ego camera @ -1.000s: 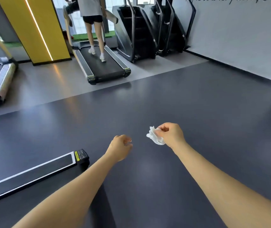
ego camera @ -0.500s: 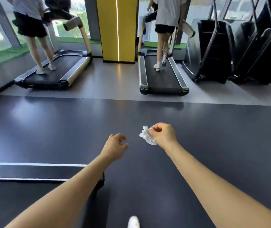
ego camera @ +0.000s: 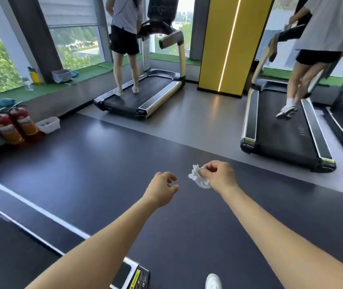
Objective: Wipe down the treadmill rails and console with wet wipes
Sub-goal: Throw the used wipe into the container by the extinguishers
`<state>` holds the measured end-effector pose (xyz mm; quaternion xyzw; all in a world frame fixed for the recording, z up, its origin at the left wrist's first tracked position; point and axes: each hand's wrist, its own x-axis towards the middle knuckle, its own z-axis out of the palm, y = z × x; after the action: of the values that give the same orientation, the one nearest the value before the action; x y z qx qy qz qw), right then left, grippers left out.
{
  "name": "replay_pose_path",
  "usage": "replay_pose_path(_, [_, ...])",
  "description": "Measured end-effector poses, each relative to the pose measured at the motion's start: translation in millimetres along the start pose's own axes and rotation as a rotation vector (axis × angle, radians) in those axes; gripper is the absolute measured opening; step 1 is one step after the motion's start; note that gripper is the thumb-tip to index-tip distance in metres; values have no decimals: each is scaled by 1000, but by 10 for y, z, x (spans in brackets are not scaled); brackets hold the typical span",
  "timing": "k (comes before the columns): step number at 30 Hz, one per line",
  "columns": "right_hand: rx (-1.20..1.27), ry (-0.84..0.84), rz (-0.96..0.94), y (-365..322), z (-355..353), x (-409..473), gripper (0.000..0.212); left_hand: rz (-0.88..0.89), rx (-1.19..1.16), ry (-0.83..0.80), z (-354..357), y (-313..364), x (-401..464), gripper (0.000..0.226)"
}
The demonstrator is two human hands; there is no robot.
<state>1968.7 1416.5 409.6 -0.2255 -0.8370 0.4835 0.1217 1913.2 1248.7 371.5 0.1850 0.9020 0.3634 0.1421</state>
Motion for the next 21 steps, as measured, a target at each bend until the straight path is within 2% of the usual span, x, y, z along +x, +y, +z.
replay_pose_path(5, [-13, -151, -84, -138, 427, 1507, 26, -139, -10, 129, -241, -229, 1253, 27])
replay_pose_path(10, [-60, -338, -173, -637, 886, 2899, 27, -279, -37, 240, -722, -346, 2235, 26])
replay_pose_path(17, [-64, -626, -299, -1435, 2386, 4035, 22, -493, -73, 456, -1692, -1085, 3118, 25])
replay_pose_path(21, [-61, -702, -331, -1825, 3328, 4659, 17, -555, -68, 523, -2277, -1734, 3776, 24])
